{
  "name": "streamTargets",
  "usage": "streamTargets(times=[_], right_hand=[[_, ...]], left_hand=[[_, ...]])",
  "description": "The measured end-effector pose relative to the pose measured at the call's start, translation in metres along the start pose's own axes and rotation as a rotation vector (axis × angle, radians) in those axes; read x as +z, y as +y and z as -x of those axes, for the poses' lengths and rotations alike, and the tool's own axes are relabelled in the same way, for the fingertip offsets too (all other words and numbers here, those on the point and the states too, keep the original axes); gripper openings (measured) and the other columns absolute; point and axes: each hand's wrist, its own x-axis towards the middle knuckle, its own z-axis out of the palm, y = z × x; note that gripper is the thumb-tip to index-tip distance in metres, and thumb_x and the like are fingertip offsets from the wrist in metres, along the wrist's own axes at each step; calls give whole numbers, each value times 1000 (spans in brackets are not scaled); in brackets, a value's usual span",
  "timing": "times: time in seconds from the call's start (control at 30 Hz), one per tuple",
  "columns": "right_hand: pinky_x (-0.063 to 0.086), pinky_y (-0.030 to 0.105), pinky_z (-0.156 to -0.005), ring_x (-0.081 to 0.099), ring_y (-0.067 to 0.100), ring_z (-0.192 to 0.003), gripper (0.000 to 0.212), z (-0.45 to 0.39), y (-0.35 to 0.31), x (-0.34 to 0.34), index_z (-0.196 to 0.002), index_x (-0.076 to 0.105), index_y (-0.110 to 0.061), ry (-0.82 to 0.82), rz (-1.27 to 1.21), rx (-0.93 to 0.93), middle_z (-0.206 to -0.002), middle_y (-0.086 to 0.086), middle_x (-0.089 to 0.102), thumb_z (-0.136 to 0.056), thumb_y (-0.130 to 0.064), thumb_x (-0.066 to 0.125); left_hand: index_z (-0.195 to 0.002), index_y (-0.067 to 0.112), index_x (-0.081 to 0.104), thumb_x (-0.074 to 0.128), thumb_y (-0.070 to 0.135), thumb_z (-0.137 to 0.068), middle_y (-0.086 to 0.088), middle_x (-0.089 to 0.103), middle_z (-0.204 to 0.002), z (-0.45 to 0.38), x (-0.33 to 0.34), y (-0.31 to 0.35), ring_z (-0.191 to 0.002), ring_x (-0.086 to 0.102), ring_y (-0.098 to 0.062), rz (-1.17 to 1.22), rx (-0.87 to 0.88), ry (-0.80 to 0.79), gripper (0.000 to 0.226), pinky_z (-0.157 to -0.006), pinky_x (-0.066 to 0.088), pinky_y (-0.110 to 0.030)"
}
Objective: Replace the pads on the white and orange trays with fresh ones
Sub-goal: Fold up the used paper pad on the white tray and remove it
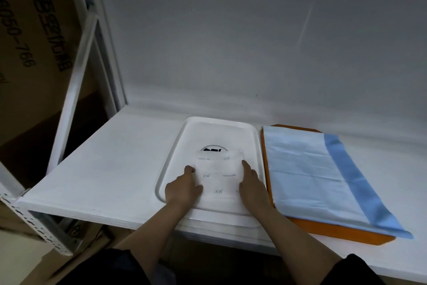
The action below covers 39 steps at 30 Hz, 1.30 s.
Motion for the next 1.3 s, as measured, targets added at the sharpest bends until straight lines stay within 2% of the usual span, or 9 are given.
streamTargets(times=[0.13,0.3,0.43,0.53,0.6,0.73,0.9,1.13,1.3], right_hand=[[43,27,-73,57,25,-101,52,-1,0,-3,-147,21,-14,-37,180,3,-140,11,33,-98,-11,37],[48,28,-75,54,22,-102,41,-2,-6,-7,-132,46,-10,168,285,0,-132,10,40,-91,-16,51],[55,35,-62,69,27,-87,30,-15,-10,8,-97,72,-12,225,285,-263,-108,9,68,-68,-19,69],[28,38,-112,35,23,-139,78,-26,-15,21,-139,46,-10,64,248,-307,-149,4,38,-79,-40,6],[-1,27,-114,9,18,-147,93,-33,-12,29,-149,24,-14,8,198,-285,-158,2,16,-69,-44,-12],[-9,22,-110,2,15,-148,88,-40,-3,39,-151,15,-20,50,179,-262,-160,-1,8,-72,-46,-13],[-13,29,-114,-12,12,-146,105,-45,6,41,-152,0,-26,23,207,-161,-158,-7,-11,-63,-76,-23],[-11,33,-116,-14,15,-146,134,-38,11,37,-151,-8,-15,-23,272,-104,-155,-5,-19,-38,-78,-44],[14,34,-114,25,22,-144,87,-23,0,20,-147,30,-6,-37,284,-193,-151,-2,12,-78,-46,-5]], left_hand=[[-133,19,30,46,34,-89,2,58,-85,3,-2,4,-82,61,-24,-177,42,-1,49,-67,36,-30],[-135,19,36,42,33,-90,-4,47,-128,-2,-1,2,-115,49,-24,-276,165,139,48,-86,38,-33],[-151,20,12,-8,53,-74,-3,8,-160,-13,13,10,-147,7,-21,-289,382,79,87,-118,6,-37],[-152,21,0,-19,54,-70,1,-6,-160,-27,28,23,-147,-8,-17,-316,450,6,90,-117,-8,-34],[-152,22,0,-16,56,-78,3,-6,-160,-35,38,26,-147,-8,-15,-317,453,-1,83,-117,-8,-33],[-150,34,-3,-43,72,-53,7,-10,-159,-46,47,15,-147,-8,-16,-261,428,10,112,-116,-9,-34],[-149,33,-10,-37,80,-48,5,-16,-158,-53,43,10,-146,-15,-15,-243,358,-18,115,-117,-10,-37],[-151,19,-10,-10,64,-77,-3,-15,-159,-44,38,8,-146,-15,-18,-335,274,-82,86,-118,-9,-37],[-152,15,2,-9,49,-82,-4,-6,-160,-30,17,12,-147,-7,-19,-450,417,-140,79,-117,-8,-38]])
